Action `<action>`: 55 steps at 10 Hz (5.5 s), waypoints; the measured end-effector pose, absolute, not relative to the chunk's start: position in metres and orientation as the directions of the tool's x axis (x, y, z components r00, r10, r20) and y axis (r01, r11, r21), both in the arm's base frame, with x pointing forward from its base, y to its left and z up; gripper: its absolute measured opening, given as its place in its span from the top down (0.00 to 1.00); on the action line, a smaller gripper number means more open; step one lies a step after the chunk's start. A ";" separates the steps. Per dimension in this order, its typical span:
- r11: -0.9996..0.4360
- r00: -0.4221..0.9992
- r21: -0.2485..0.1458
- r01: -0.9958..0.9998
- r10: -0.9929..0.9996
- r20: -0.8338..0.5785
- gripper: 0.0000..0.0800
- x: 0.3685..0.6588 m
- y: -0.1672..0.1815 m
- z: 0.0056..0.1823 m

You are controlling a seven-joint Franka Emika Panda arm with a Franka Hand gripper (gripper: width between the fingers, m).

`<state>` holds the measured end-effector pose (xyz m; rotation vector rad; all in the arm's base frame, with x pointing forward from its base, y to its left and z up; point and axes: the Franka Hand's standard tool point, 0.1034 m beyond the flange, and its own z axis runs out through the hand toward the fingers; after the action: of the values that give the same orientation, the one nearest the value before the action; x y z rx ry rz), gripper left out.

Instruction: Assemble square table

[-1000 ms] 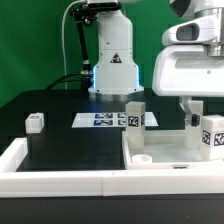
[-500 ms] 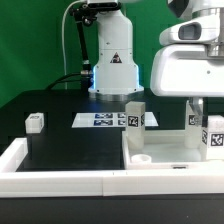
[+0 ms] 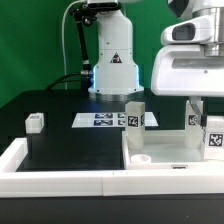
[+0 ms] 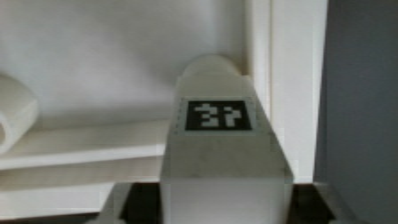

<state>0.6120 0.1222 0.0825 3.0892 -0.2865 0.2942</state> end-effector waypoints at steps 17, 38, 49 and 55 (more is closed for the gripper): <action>-0.693 0.680 -0.084 -0.716 -0.720 0.140 0.20 0.610 0.120 0.083; -0.990 0.968 0.028 -0.139 -0.129 0.214 0.64 0.613 0.125 0.082; -0.511 0.493 -0.143 -0.847 -0.858 0.145 0.64 0.609 0.119 0.081; -0.740 0.716 -0.107 -0.665 -0.671 0.191 0.22 0.612 0.118 0.084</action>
Offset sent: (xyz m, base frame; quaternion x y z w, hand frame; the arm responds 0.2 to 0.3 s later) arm -0.0089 0.0049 -0.0018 -0.0308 -0.0134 0.2345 0.9715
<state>0.6124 0.1182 0.0835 2.9383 -1.1438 0.3465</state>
